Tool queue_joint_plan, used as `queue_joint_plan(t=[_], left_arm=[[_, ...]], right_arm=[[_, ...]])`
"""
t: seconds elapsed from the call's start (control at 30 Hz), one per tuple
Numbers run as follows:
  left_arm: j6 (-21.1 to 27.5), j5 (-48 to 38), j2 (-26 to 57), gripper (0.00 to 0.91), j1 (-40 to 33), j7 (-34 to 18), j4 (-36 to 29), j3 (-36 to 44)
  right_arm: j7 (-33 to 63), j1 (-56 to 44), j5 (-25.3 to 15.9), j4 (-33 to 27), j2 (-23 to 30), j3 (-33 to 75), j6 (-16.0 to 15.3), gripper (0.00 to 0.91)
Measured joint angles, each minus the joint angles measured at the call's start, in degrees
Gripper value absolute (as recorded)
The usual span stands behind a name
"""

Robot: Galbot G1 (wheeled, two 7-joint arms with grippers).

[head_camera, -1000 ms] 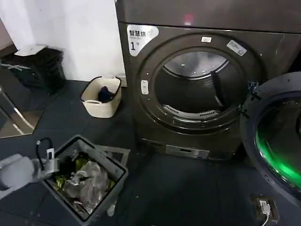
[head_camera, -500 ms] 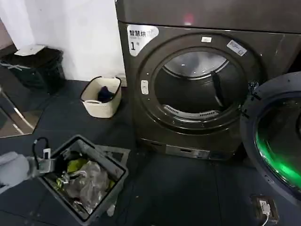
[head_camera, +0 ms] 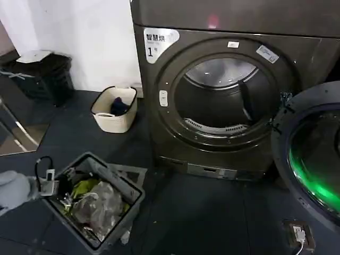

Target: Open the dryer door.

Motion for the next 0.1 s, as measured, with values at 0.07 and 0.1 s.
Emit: queue_joint_plan(t=[0.07,0.1], left_arm=[[-0.32,0.54,-0.29,0.907,-0.02,0.01,0.54,0.02],[-0.39,0.54,-0.41,0.907,-0.09,0.01,0.79,0.04]], right_arm=[[0.00,0.10,-0.51,0.00,0.12,-0.05,0.00,0.907],[0.00,0.12,-0.70,0.00,0.18,-0.06,0.00,0.907]])
